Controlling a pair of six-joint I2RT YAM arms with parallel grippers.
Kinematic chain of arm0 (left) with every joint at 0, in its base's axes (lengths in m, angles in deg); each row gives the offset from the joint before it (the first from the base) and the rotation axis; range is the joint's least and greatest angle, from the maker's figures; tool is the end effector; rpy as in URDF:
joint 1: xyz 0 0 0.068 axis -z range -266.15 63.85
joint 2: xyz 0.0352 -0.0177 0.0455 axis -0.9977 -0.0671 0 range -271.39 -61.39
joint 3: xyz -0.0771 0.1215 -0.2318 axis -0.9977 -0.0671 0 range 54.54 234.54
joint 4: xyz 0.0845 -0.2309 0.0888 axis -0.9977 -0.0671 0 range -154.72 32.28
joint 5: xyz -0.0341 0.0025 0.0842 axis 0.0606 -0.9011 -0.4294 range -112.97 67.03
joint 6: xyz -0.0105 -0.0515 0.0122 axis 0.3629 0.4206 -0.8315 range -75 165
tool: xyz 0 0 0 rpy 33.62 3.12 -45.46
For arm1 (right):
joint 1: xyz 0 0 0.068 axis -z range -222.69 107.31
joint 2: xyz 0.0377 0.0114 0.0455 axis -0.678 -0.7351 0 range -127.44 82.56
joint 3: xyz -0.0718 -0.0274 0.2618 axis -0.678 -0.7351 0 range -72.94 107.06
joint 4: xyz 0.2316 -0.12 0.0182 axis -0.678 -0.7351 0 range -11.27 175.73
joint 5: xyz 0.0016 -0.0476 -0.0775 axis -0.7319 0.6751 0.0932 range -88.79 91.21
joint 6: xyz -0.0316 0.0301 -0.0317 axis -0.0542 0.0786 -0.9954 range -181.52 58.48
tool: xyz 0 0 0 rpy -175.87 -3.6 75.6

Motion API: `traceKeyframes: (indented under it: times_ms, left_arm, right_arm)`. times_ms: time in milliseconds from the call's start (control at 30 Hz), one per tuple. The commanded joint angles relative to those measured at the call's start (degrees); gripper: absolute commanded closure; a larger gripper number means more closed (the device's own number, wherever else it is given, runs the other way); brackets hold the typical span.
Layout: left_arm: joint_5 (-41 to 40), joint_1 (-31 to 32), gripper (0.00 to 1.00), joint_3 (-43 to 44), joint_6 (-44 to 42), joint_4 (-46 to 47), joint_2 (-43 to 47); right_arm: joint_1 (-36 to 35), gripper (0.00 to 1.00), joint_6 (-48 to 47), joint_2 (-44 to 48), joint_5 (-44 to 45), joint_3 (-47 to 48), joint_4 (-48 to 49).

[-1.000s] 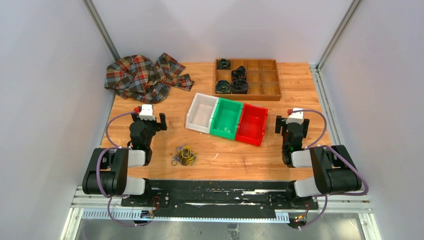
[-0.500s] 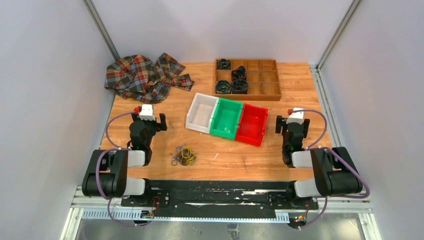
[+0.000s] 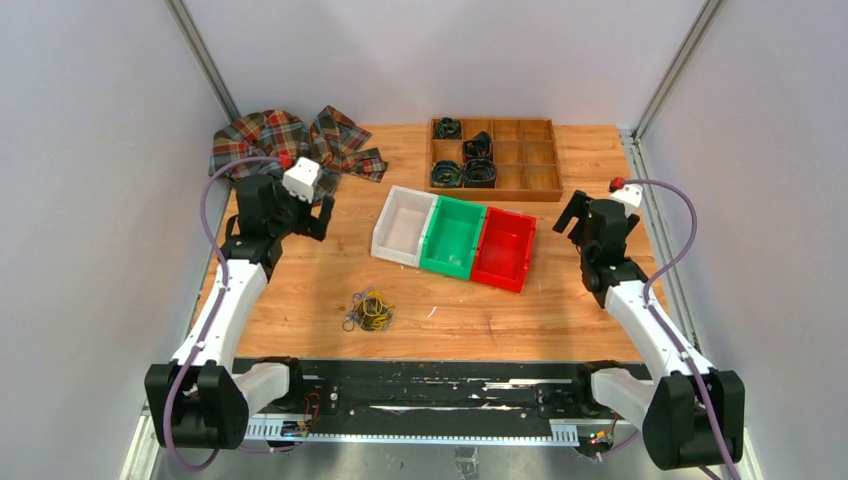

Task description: Untangle the cables

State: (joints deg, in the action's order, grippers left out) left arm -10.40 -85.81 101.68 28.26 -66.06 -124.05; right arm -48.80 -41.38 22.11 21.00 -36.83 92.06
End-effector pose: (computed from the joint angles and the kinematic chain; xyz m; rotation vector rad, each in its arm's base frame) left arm 0.2502 -0.0092 0.2963 0.4327 1.9289 -0.0319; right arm 0.2400 0.0135 0.2636 0.4590 1.8086 -0.0090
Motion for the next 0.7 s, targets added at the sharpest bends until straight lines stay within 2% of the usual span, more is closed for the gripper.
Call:
traceKeyframes:
  times_ms: [0,67,100,267,433,533,667]
  left_arm:
    - [14.29,-0.16,0.02,2.71,-11.82,-26.66,0.42]
    - [16.83,0.07,0.02,2.59,-13.39,-29.66,0.31]
    - [17.35,0.39,0.02,2.36,-13.63,-30.37,-0.05]
    - [16.30,4.07,0.01,0.01,-15.28,-31.07,-2.81]
    - [10.73,11.64,0.01,-2.18,-18.68,-31.05,-5.71]
    - [8.96,14.46,0.03,-3.25,-20.53,-31.08,-6.95]
    - [8.87,15.03,0.04,-4.60,-22.27,-31.11,-6.69]
  right_arm:
    - [0.22,0.12,9.47,3.44,-16.47,1.47,-9.08]
    - [-0.71,0.12,7.70,4.62,-23.26,2.93,-10.21]
    - [-2.16,0.12,6.72,5.27,-23.61,3.67,-11.80]
    - [-17.48,0.12,1.21,10.63,-11.70,3.17,-13.82]
    - [-33.58,0.12,-1.84,12.62,-0.65,3.32,-15.35]
    - [-38.83,0.12,-1.86,12.48,2.63,3.42,-15.74]
    - [-43.02,0.12,-1.08,10.25,4.42,4.18,-16.53]
